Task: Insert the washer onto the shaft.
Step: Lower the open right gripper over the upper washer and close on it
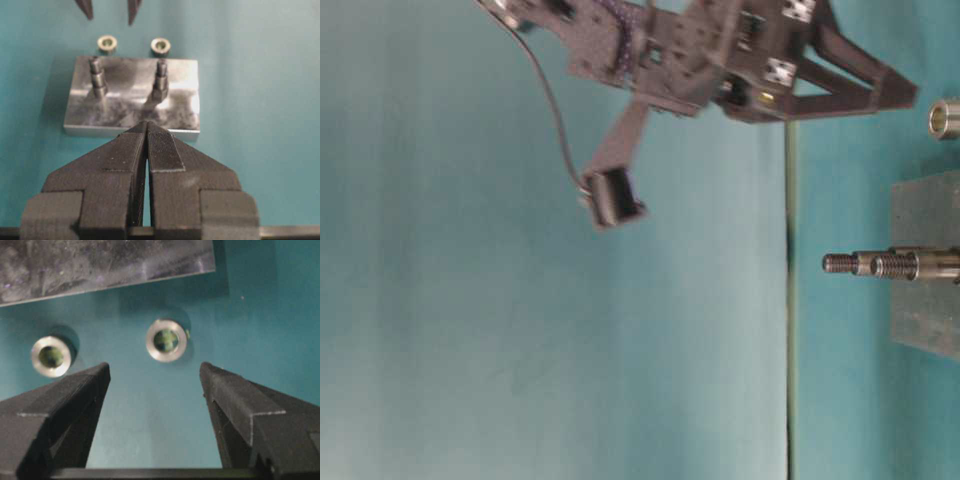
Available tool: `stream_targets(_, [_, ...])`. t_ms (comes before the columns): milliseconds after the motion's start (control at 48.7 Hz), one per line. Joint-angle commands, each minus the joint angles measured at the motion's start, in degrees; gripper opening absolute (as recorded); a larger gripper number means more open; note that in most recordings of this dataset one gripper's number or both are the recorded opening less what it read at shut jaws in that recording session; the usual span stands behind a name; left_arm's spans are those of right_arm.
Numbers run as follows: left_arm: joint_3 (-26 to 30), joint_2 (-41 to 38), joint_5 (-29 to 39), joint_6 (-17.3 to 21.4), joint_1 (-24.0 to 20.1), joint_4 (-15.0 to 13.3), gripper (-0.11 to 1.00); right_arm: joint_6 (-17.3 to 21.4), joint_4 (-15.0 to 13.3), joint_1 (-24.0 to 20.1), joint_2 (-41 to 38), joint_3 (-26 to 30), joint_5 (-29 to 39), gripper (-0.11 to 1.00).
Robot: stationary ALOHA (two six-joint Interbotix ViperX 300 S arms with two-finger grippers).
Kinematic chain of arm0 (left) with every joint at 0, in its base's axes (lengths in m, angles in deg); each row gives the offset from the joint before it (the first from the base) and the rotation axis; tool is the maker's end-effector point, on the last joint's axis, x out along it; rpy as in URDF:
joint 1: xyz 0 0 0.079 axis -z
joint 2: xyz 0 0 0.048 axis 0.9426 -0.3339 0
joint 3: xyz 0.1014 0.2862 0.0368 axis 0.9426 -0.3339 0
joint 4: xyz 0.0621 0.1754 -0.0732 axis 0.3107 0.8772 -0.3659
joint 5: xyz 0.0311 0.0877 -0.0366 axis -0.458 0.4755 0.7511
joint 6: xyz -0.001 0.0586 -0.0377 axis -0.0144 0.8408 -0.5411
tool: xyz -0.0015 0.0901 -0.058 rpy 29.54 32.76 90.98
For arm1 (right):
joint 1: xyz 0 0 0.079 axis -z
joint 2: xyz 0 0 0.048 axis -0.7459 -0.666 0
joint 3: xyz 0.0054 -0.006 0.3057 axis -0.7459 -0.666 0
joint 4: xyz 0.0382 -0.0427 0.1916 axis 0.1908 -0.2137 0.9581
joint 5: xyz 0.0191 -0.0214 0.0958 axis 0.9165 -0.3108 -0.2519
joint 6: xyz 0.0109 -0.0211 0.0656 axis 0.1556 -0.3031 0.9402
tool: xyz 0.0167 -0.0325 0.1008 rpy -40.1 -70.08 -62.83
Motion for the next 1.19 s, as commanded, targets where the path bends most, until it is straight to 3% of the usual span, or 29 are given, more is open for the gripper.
stream_targets(0, [0.62,0.09,-0.18,-0.18,0.09,0.09,0.0,-0.7,-0.09,-0.35,-0.44,2.11,-0.26,0.79])
stream_targets(718, [0.35,0.35,-0.18,-0.26,0.0,0.18,0.0,-0.7,-0.53,-0.35,-6.06,4.31,-0.62,0.76])
stream_targets(841, [0.35,0.35,-0.18,-0.26,0.09,0.18,0.0,-0.7,-0.62,-0.35,-6.06,4.31,-0.62,0.65])
stream_targets(1005, [0.18,0.35,-0.18,-0.26,0.09,0.18,0.0,-0.7,-0.62,-0.26,-5.98,4.39,-0.53,0.35])
stream_targets(1169, [0.18,0.35,-0.18,-0.35,0.09,0.18,0.0,-0.44,-0.62,-0.26,-5.27,4.75,-0.09,0.33])
